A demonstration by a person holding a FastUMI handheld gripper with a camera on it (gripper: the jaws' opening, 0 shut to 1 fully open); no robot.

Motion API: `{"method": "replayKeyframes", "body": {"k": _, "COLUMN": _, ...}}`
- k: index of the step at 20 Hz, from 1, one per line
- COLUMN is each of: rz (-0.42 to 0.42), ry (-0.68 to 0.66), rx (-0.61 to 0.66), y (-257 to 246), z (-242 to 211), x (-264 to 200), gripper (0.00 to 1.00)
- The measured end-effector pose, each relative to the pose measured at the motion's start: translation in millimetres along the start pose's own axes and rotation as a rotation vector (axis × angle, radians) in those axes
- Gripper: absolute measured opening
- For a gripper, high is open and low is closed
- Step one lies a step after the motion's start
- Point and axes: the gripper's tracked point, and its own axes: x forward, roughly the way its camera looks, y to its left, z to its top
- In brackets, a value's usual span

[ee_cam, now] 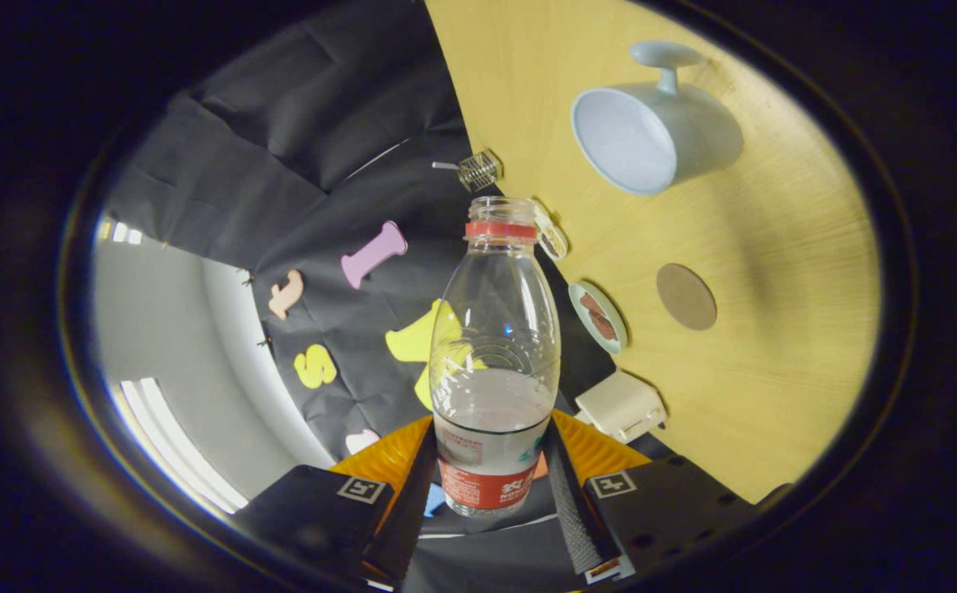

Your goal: Take the bottle from table, then pour the juice into the cup, finally place the bottle on the coaster

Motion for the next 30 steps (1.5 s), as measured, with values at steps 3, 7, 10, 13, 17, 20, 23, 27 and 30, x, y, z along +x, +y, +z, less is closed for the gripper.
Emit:
{"method": "replayKeyframes", "body": {"k": 3, "rz": -0.027, "ry": 0.039, "rx": -0.184, "y": -8, "z": -7, "x": -5, "gripper": 0.74}}
{"method": "replayKeyframes", "body": {"k": 7, "rz": -0.025, "ry": 0.073, "rx": -0.400, "y": -8, "z": -15, "x": -15, "gripper": 0.75}}
{"method": "replayKeyframes", "body": {"k": 10, "rz": -0.041, "ry": 0.115, "rx": -0.647, "y": -17, "z": -30, "x": -27, "gripper": 0.74}}
{"method": "replayKeyframes", "body": {"k": 13, "rz": -0.127, "ry": 0.131, "rx": -0.955, "y": -35, "z": -28, "x": -49, "gripper": 0.75}}
{"method": "replayKeyframes", "body": {"k": 17, "rz": -0.143, "ry": 0.157, "rx": -1.339, "y": -38, "z": -40, "x": -67, "gripper": 0.75}}
{"method": "replayKeyframes", "body": {"k": 20, "rz": -0.165, "ry": 0.137, "rx": -1.595, "y": -37, "z": -38, "x": -79, "gripper": 0.75}}
{"method": "replayKeyframes", "body": {"k": 23, "rz": -0.159, "ry": 0.119, "rx": -1.758, "y": -24, "z": -47, "x": -80, "gripper": 0.76}}
{"method": "replayKeyframes", "body": {"k": 27, "rz": -0.120, "ry": 0.069, "rx": -1.888, "y": -3, "z": -46, "x": -80, "gripper": 0.76}}
{"method": "replayKeyframes", "body": {"k": 30, "rz": -0.116, "ry": 0.024, "rx": -1.947, "y": 14, "z": -41, "x": -70, "gripper": 0.76}}
